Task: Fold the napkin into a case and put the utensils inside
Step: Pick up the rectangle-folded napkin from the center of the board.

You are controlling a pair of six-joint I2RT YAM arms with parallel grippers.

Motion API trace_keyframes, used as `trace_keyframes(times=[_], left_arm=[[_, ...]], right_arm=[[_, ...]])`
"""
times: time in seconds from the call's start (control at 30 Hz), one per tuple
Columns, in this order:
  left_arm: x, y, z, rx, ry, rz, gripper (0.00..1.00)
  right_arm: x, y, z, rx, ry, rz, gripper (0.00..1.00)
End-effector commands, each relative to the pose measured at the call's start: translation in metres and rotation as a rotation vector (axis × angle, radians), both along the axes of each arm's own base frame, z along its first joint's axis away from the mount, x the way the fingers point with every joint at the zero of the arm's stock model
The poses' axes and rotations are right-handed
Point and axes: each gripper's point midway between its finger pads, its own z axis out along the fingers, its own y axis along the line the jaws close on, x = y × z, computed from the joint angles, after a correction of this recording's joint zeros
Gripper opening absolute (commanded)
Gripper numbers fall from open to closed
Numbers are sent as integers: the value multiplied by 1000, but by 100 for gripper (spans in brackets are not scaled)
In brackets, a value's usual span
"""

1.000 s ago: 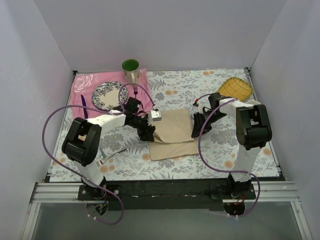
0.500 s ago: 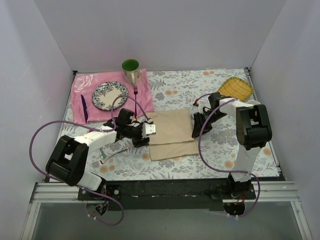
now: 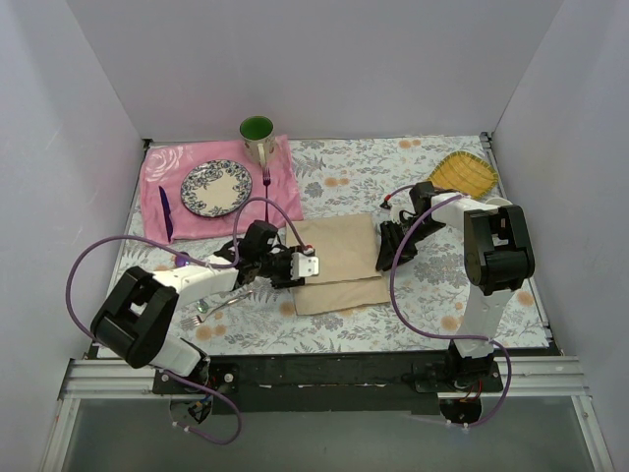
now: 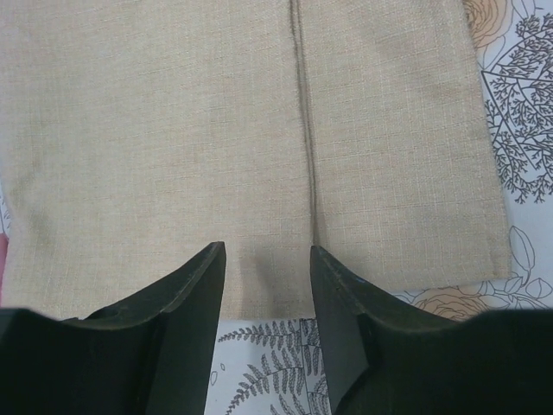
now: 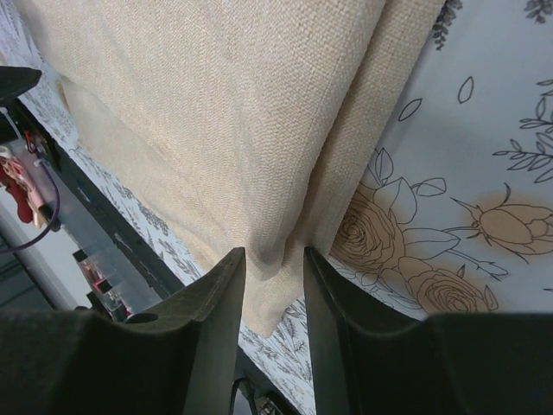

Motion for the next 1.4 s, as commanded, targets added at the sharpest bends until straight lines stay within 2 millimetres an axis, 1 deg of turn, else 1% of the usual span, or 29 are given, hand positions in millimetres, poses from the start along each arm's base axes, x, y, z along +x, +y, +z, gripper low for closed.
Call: trace_keyframes(times=[0.0,0.07,0.17,0.27,0.47,0.57,0.67,0.77,0.8,0.87,0.9,0.97,1.0,1.07,1.17,1.2,1.23,1.3,1.33,1.37], left_arm=[[-3,-2,3,9,-57,-37,42],[-7,-2,2,18,-63,-51,42],[-11,-2,-4,40,-65,-64,43],[-12,-1,-11,60,-51,-55,44],[-11,-1,-12,71,-65,-60,44],[-13,-1,-16,82,-63,-67,42],[-15,0,-17,90,-69,-81,40],[-13,0,-19,98,-76,-66,39],[-11,0,-19,98,-85,-58,37],[-10,0,-18,94,-95,-50,36],[-11,-1,-19,95,-103,-53,34],[-11,-1,-17,90,-120,-54,32],[-13,-1,-18,93,-119,-57,31],[-14,-1,-18,94,-126,-63,29],[-14,-2,-18,91,-114,-52,22],[-10,-5,-13,72,-136,-47,20],[-9,-5,-12,70,-138,-41,16],[-8,-6,-10,63,-140,-36,12],[-7,-7,-9,63,-142,-30,7],[-6,-6,-9,64,-145,-26,5]], right_arm=[[2,10,19,49,1,-2,41],[0,12,23,60,4,-7,41],[-4,15,22,69,25,-10,41],[-6,17,17,65,38,-8,41],[-6,16,10,47,41,-3,41],[-8,14,7,39,47,-1,38],[-8,14,7,35,45,0,33],[-8,13,6,28,46,-1,28],[-7,14,6,28,46,-1,24],[-5,13,5,23,44,-5,21],[-5,13,5,21,46,-6,16],[-5,12,4,17,49,-7,11],[-4,13,4,17,48,-7,5],[-5,12,4,17,56,-5,1],[-4,14,5,23,55,-4,1],[-4,13,5,23,57,-4,1],[-4,13,5,23,55,-4,1],[-4,13,6,24,53,-3,1],[-4,14,7,26,50,-2,1],[-3,14,8,28,47,0,1]])
